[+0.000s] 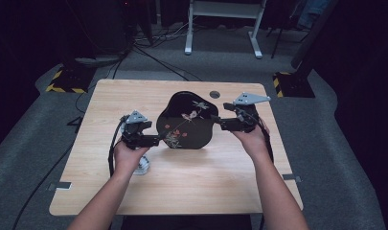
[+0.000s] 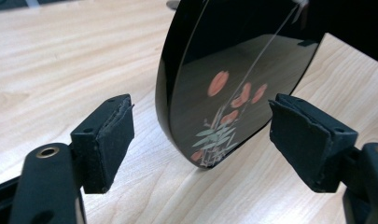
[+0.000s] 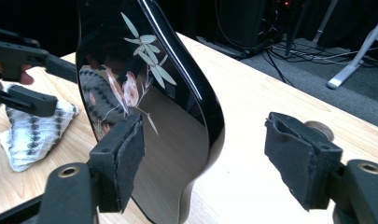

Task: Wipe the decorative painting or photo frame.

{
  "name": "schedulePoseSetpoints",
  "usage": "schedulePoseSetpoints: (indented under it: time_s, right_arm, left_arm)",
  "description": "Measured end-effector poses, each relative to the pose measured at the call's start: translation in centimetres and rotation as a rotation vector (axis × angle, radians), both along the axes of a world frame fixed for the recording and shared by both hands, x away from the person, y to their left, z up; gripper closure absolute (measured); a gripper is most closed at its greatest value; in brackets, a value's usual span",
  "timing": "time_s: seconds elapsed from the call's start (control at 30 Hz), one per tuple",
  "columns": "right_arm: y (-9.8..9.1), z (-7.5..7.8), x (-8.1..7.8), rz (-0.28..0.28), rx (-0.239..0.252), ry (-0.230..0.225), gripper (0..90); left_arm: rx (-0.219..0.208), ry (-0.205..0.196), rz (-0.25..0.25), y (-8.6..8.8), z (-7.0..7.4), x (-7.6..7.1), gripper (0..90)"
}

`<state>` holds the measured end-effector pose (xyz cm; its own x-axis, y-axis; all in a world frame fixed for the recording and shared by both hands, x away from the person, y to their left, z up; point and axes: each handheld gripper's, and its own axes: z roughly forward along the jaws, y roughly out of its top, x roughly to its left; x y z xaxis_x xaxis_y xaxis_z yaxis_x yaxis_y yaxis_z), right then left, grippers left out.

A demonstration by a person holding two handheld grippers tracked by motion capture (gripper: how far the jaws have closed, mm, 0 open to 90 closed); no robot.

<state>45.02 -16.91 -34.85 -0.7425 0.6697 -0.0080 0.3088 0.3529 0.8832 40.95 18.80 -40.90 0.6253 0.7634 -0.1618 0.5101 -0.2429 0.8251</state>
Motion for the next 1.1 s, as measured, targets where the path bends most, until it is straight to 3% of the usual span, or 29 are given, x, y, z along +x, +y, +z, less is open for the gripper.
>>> schedulePoseSetpoints:
  time_s: [0.2,0.5,0.67,0.9,1.1]
  right_arm:
    - [-1.3,0.5,-1.3,-0.014,-0.004,0.001,28.7]
    - [-3.9,0.8,-4.5,-0.022,0.003,-0.001,28.8]
    - [-5.2,0.4,-5.9,-0.023,0.004,0.005,28.8]
    - [-7.2,-0.6,-7.9,-0.058,0.004,0.025,28.1]
    - [-8.9,-2.0,-8.4,-0.072,-0.031,0.056,25.9]
  left_arm:
    - [0.013,-0.026,-0.016,0.7,1.4,-1.6,20.8]
    - [0.024,-0.06,-0.03,3.1,3.2,-5.5,19.4]
    - [0.029,-0.064,-0.011,4.8,3.2,-7.1,18.6]
    - [0.051,-0.064,-0.026,6.4,2.9,-8.4,17.2]
    - [0.056,-0.04,-0.044,8.8,1.4,-9.3,16.8]
